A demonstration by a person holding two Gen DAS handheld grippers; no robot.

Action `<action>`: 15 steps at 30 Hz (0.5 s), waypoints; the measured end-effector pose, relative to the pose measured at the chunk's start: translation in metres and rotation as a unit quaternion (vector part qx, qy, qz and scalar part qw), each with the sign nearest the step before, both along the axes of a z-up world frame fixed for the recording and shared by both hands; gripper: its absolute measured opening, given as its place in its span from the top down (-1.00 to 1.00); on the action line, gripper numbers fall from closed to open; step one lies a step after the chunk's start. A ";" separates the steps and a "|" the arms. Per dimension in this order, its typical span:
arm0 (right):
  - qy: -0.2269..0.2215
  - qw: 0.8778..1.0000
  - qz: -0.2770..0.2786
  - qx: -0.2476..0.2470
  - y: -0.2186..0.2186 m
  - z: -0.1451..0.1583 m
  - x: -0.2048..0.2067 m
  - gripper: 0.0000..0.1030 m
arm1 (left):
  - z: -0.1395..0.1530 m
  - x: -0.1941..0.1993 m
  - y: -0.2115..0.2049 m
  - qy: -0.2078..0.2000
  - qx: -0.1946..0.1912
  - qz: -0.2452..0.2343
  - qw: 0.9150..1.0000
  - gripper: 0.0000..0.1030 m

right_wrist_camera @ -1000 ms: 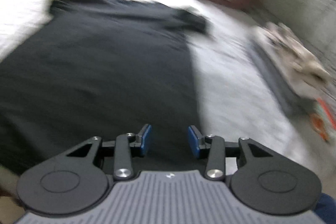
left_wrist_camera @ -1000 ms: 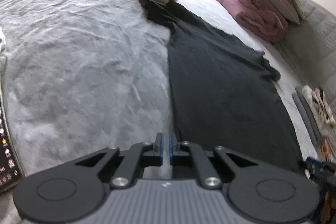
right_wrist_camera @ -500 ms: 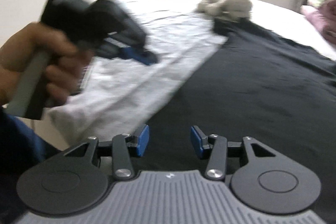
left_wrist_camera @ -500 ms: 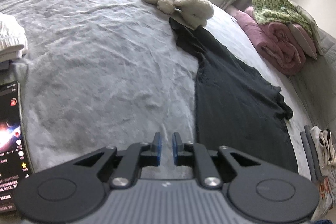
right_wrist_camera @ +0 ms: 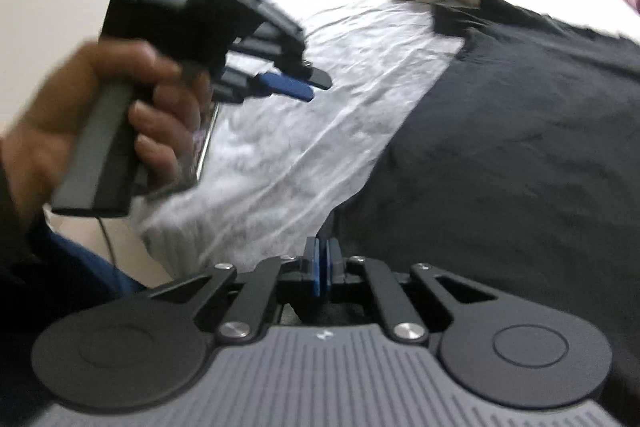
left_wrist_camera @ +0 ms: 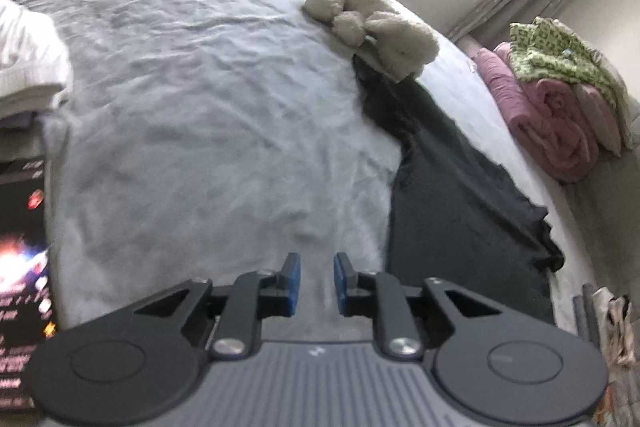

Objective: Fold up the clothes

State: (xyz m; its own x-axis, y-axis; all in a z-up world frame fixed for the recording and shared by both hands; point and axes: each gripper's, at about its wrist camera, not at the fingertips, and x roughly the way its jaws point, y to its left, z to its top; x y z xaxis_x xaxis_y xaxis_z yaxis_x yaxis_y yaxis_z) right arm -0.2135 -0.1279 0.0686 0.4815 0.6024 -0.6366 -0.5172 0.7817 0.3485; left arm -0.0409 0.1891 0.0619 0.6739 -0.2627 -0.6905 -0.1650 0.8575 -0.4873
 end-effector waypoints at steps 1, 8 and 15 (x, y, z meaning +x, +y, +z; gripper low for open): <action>0.013 1.000 -0.006 0.024 -0.007 0.001 0.002 0.93 | 0.003 0.008 0.001 -0.003 -0.004 0.000 1.000 0.65; 0.082 0.986 -0.018 0.146 -0.042 -0.004 0.011 0.90 | 0.018 0.087 -0.001 -0.026 -0.036 -0.007 0.999 0.40; 0.094 0.983 0.018 0.154 -0.041 -0.009 0.017 0.89 | 0.011 0.189 -0.020 -0.030 -0.009 -0.013 0.999 -0.03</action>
